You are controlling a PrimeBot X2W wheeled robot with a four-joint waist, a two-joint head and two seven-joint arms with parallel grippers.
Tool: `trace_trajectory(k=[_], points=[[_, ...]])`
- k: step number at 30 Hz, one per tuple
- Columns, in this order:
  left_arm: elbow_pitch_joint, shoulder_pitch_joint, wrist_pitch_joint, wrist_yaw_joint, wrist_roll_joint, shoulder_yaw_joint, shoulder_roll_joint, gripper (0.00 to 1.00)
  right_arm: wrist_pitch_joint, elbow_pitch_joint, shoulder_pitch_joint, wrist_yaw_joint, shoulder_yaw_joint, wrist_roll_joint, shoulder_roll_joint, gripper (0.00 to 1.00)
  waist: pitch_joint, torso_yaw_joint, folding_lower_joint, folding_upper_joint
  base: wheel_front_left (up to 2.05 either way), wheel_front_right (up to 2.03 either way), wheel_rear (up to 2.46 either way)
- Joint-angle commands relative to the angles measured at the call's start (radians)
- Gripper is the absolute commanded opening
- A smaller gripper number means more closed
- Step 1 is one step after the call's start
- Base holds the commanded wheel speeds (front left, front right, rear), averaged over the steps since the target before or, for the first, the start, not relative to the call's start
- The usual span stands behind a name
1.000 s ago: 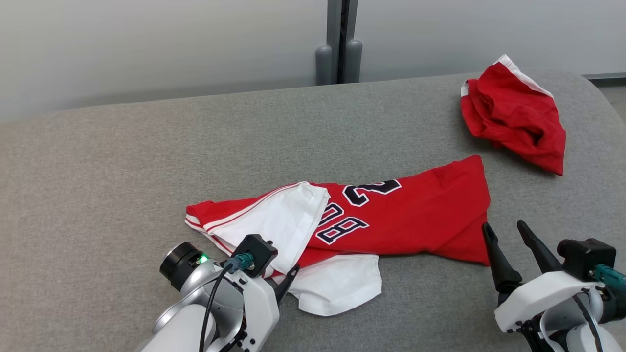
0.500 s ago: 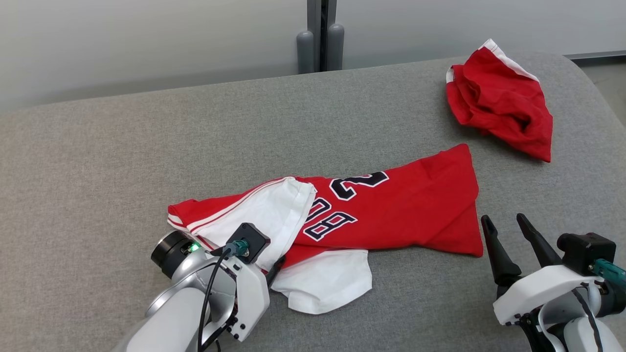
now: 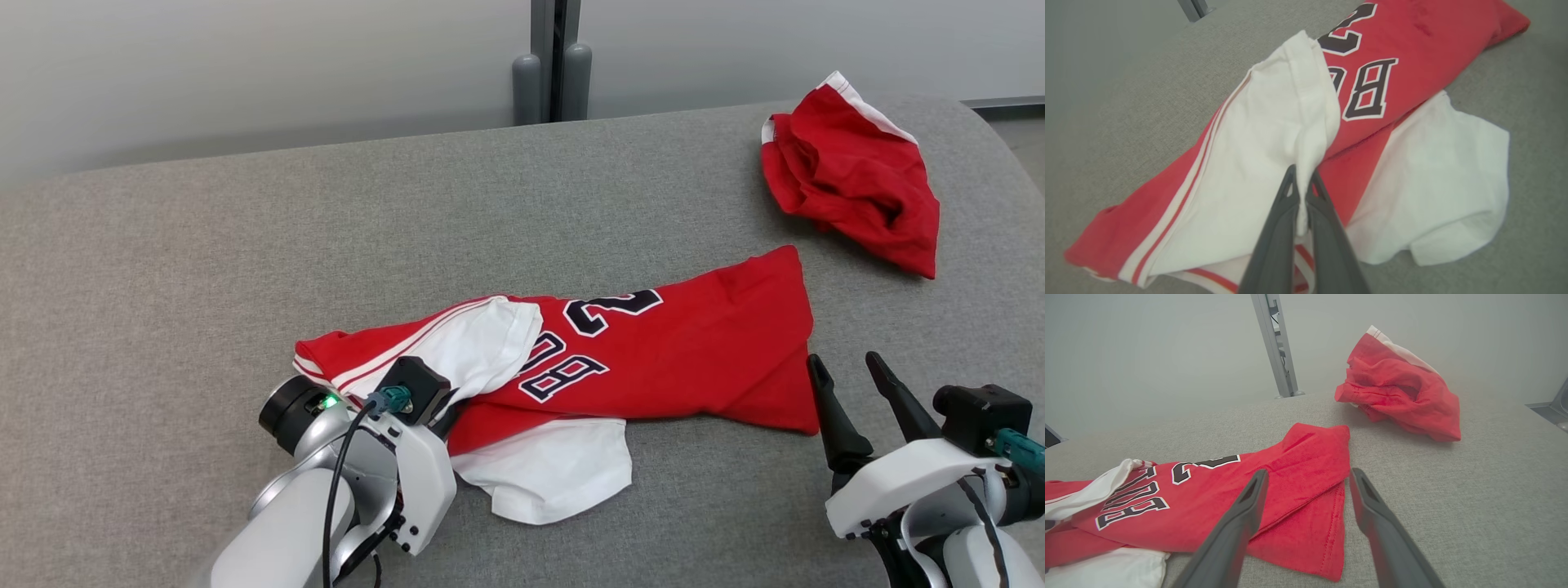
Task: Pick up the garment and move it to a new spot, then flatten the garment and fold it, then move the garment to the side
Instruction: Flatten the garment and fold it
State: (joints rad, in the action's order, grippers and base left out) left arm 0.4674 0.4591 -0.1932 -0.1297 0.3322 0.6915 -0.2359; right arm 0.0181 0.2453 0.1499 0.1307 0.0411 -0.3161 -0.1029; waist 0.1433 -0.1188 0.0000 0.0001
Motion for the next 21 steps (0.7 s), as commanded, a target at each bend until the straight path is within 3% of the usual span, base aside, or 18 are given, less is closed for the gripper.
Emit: trace_trajectory(k=[1, 11, 21], points=[[-0.014, 0.020, 0.006, -0.001, 0.008, -0.011, -0.005, 0.00, 0.002, -0.001, 0.000, 0.000, -0.003, -0.001, -0.007, 1.00, 0.000, 0.001, 0.0000, -0.0001, 0.00, 0.00, 0.00], [-0.113, 0.090, 0.003, 0.035, 0.064, -0.109, -0.063, 0.00, 0.006, -0.002, 0.009, 0.000, 0.012, -0.010, -0.004, 1.00, 0.015, -0.014, 0.0000, -0.0001, 0.00, 0.00, 0.00], [0.014, 0.260, 0.019, 0.013, 0.074, -0.169, -0.186, 0.00, 0.016, -0.006, 0.049, 0.000, 0.025, -0.017, -0.002, 1.00, 0.081, -0.076, 0.0000, -0.0001, 0.00, 0.00, 0.00]])
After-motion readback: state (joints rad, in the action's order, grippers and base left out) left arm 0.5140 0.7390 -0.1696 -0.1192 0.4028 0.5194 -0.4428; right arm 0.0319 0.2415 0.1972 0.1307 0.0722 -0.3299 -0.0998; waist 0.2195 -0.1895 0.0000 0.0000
